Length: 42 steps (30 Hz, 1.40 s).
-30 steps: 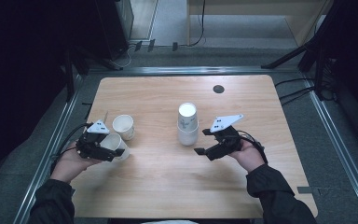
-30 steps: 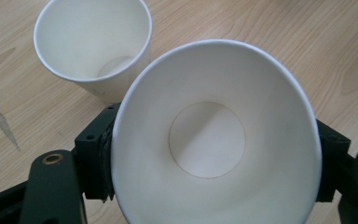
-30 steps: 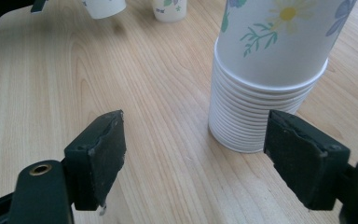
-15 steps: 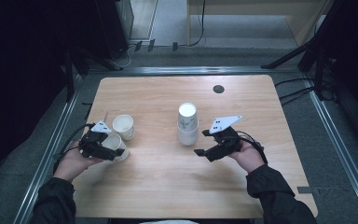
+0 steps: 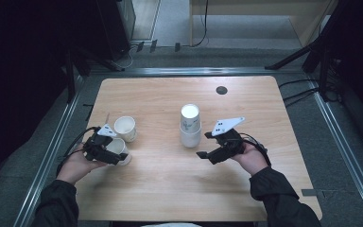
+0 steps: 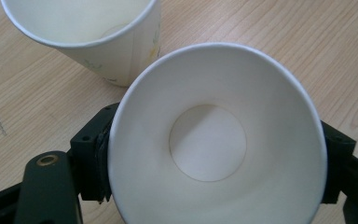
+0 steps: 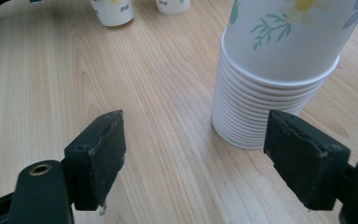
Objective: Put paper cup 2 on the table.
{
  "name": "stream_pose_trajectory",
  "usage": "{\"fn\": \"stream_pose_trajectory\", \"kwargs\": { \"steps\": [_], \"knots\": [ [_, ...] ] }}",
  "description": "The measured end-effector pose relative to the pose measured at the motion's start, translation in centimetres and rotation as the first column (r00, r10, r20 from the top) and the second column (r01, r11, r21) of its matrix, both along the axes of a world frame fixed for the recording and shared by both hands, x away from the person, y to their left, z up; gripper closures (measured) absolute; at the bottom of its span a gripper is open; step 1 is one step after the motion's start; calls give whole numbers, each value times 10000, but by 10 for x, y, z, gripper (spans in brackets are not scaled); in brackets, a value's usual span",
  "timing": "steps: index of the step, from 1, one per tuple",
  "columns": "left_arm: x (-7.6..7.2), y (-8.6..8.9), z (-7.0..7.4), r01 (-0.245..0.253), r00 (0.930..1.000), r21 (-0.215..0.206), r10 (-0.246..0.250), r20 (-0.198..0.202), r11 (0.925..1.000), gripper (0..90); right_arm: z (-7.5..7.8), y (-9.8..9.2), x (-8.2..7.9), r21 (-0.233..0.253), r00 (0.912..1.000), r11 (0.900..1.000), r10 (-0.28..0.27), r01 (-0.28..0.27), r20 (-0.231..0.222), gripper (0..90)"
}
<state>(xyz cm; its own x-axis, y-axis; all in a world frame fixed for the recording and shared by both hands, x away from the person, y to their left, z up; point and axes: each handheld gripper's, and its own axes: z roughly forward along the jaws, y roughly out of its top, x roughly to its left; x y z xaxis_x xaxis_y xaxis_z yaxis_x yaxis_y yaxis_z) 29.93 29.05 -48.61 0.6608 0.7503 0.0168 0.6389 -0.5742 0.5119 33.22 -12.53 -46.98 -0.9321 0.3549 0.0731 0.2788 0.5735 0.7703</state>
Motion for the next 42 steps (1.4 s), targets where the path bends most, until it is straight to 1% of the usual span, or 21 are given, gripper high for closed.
{"fn": "stream_pose_trajectory", "kwargs": {
  "steps": [2, 5, 17, 21, 25, 30, 37, 42],
  "knots": [
    [0, 0, -1, -7, 10000, -14, 7, -44, 10000, 210, 0, 0, 0, -2, 10000, 10000, 0, 0, 2, 210],
    [1, -1, -2, -28, 10000, 127, 29, -72, 9999, 202, 0, 0, 0, -15, 10000, 10000, 2, -2, 6, 210],
    [1, -2, -3, -8, 9999, 187, 10, -140, 9998, 190, 0, 1, -1, -78, 10000, 10000, 35, -35, -7, 210],
    [0, -2, -1, 41, 9999, -11, -41, -166, 10000, 161, 0, 1, -1, -89, 10000, 9999, 49, -49, -7, 210],
    [0, -3, 2, -32, 9999, -151, 30, -164, 9999, 135, -1, 1, -1, -130, 10000, 9999, 63, -63, -7, 210],
    [-2, -4, 7, -32, 9998, -358, 25, -189, 9994, 129, -1, 2, -1, -171, 9999, 9998, 118, -118, 16, 210],
    [-3, -3, 12, -67, 10000, -482, 64, -70, 9988, 128, -1, 2, -1, -192, 9999, 9997, 140, -139, 15, 210],
    [-5, -2, 21, -146, 9998, -735, 155, 129, 9972, 127, -2, 3, -2, -282, 9999, 9995, 171, -171, 3, 210]
  ]
}}
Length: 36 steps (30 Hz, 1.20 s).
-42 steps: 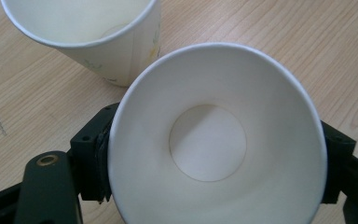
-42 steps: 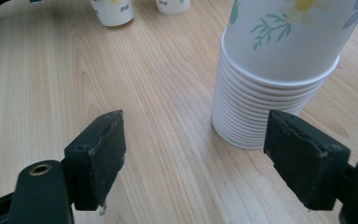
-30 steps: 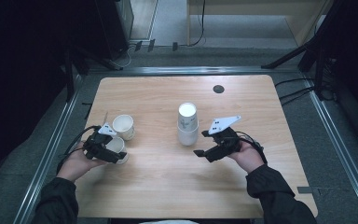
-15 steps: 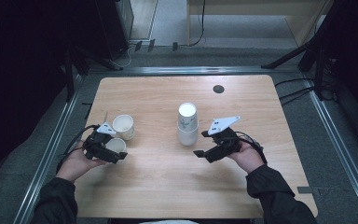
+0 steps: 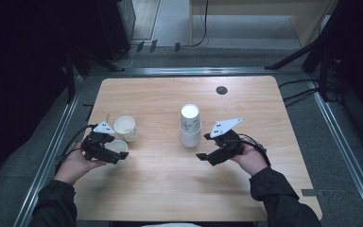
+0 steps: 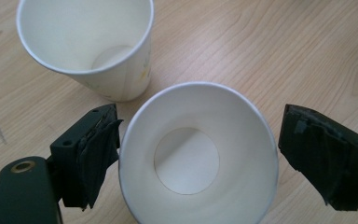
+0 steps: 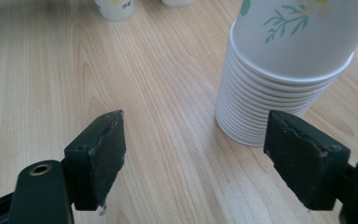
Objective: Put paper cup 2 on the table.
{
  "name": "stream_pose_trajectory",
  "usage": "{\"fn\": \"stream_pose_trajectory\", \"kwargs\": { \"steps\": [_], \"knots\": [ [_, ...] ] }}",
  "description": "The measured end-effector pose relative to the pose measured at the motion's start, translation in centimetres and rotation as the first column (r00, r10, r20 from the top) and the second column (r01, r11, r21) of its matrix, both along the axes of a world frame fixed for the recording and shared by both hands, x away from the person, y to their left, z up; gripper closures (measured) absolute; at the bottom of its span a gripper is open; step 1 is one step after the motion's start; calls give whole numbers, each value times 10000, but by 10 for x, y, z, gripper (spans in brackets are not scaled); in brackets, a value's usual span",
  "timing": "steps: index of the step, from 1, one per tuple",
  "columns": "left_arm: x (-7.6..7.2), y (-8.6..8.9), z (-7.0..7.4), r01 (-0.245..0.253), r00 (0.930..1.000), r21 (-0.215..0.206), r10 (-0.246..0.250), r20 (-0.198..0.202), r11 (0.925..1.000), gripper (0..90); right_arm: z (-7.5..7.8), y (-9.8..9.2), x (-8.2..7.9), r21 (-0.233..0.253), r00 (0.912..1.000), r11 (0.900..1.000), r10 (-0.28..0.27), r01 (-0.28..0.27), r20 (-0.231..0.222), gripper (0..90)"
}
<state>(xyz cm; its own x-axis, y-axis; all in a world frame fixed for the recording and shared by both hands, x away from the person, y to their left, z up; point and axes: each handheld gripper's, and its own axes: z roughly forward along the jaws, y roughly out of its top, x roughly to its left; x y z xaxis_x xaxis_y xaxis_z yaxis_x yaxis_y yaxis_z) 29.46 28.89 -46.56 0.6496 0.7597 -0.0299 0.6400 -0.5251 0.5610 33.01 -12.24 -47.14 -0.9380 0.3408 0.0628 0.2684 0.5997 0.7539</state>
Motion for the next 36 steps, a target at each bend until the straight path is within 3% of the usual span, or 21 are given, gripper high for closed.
{"fn": "stream_pose_trajectory", "kwargs": {
  "steps": [9, 19, 30, 36],
  "knots": [
    [-3, -1, 17, -58, 9987, -492, 83, 509, 9988, 127, 0, 0, -2, -119, 10000, 9999, 7, -6, 51, 210],
    [-4, -24, 30, 748, 9932, -616, -689, 936, 9953, 128, -1, -6, -5, -74, 9999, 9999, -94, 95, 69, 210],
    [5, -51, 38, 1550, 9844, -826, -1469, 968, 9845, 129, -3, -17, -14, -157, 9991, 9990, -416, 417, 43, 210],
    [11, -69, 38, 2117, 9742, -863, -2032, 982, 9735, 128, -3, -29, -19, -155, 9969, 9968, -783, 785, 110, 210]
  ]
}}
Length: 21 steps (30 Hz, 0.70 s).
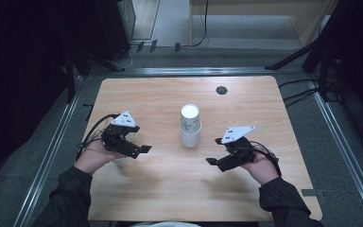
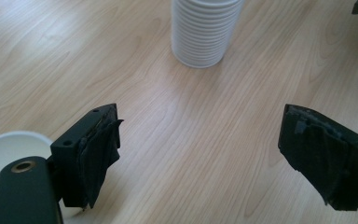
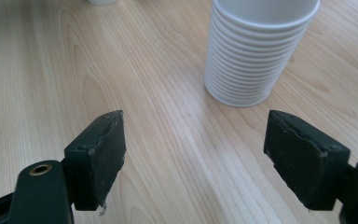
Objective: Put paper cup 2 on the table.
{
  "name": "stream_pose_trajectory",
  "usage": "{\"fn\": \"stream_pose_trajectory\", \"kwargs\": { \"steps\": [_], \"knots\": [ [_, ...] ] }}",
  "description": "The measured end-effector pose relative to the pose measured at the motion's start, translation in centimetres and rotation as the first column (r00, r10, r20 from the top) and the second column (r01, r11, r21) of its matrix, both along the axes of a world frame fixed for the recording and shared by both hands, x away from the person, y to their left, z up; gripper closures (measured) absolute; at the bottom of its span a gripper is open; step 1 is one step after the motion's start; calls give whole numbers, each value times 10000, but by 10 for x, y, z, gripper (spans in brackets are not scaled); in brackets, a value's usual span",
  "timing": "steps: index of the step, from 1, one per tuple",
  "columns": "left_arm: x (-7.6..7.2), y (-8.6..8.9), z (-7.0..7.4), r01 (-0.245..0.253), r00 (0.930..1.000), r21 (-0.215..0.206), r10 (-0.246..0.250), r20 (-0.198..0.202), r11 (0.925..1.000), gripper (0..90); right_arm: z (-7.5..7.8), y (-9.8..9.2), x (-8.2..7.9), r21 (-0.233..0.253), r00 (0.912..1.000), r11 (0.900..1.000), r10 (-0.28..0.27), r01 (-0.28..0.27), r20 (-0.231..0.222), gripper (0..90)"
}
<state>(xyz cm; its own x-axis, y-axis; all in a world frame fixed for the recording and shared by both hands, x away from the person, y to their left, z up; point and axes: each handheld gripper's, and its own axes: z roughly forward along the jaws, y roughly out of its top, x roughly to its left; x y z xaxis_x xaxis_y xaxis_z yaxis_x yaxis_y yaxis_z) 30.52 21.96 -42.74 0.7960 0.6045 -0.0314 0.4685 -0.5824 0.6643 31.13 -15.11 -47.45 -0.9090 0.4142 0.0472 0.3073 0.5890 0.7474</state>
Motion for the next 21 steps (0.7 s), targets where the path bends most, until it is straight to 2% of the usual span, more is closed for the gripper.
{"fn": "stream_pose_trajectory", "kwargs": {
  "steps": [7, 10, 18, 21],
  "knots": [
    [2, -23, 1, 704, 9975, -74, -704, -89, 9975, 128, -1, -10, -6, -75, 9995, 9995, -305, 305, 25, 210],
    [2, -29, 1, 759, 9971, -86, -760, -68, 9971, 129, -1, -12, -7, -69, 9993, 9993, -367, 367, 6, 210],
    [-7, -45, 6, 825, 9966, -697, -818, 139, 9941, 131, -1, -12, -7, -55, 9994, 9994, -345, 345, 28, 210],
    [-9, -51, 5, 871, 9961, -676, -860, 191, 9939, 131, -1, -11, -7, -84, 9995, 9995, -310, 310, 8, 209]
  ]
}}
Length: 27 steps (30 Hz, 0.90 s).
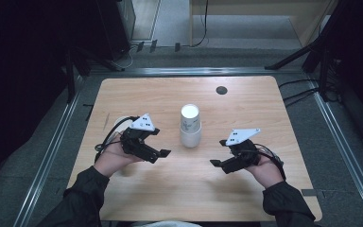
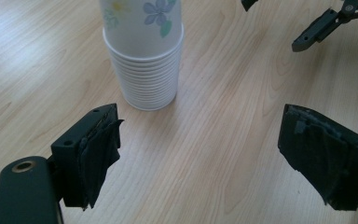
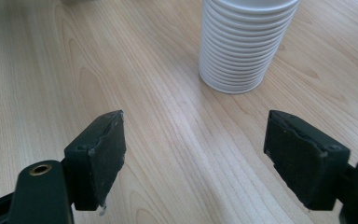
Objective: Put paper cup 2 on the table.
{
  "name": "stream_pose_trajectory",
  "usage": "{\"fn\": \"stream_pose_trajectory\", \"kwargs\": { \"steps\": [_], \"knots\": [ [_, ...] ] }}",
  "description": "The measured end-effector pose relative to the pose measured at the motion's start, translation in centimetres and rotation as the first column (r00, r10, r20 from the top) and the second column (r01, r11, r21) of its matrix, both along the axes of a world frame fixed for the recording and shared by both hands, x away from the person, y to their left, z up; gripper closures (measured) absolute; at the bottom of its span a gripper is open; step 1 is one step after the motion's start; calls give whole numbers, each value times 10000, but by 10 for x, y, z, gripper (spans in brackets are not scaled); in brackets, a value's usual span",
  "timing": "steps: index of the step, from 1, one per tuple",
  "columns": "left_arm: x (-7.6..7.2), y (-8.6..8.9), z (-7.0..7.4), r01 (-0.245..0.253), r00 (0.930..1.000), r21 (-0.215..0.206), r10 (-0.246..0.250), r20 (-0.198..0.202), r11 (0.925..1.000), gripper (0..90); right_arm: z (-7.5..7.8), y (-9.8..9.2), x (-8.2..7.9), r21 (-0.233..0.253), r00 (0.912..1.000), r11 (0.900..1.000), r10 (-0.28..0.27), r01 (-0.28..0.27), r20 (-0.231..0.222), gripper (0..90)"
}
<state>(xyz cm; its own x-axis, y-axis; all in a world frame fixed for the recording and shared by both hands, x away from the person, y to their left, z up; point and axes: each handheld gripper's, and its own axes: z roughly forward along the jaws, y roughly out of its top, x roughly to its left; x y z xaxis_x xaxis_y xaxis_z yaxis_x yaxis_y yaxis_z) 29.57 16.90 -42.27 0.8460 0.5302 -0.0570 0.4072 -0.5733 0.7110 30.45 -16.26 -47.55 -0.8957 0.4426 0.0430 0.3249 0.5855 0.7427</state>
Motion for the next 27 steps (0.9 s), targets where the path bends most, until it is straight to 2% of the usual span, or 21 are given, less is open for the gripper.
{"fn": "stream_pose_trajectory", "kwargs": {
  "steps": [6, 11, 27],
  "knots": [
    [-4, -9, -2, 217, 9998, 60, -217, -20, 9997, 131, -1, 1, 2, 19, 10000, 10000, 38, -38, -28, 209],
    [-6, -13, -3, 325, 9995, -81, -325, -40, 9994, 131, 0, 0, 1, 37, 10000, 10000, 48, -48, 43, 209],
    [-10, -21, -7, 215, 9998, -305, -215, -1, 9993, 131, 0, 3, 1, -13, 9998, 9998, 190, -190, 44, 209]
  ]
}}
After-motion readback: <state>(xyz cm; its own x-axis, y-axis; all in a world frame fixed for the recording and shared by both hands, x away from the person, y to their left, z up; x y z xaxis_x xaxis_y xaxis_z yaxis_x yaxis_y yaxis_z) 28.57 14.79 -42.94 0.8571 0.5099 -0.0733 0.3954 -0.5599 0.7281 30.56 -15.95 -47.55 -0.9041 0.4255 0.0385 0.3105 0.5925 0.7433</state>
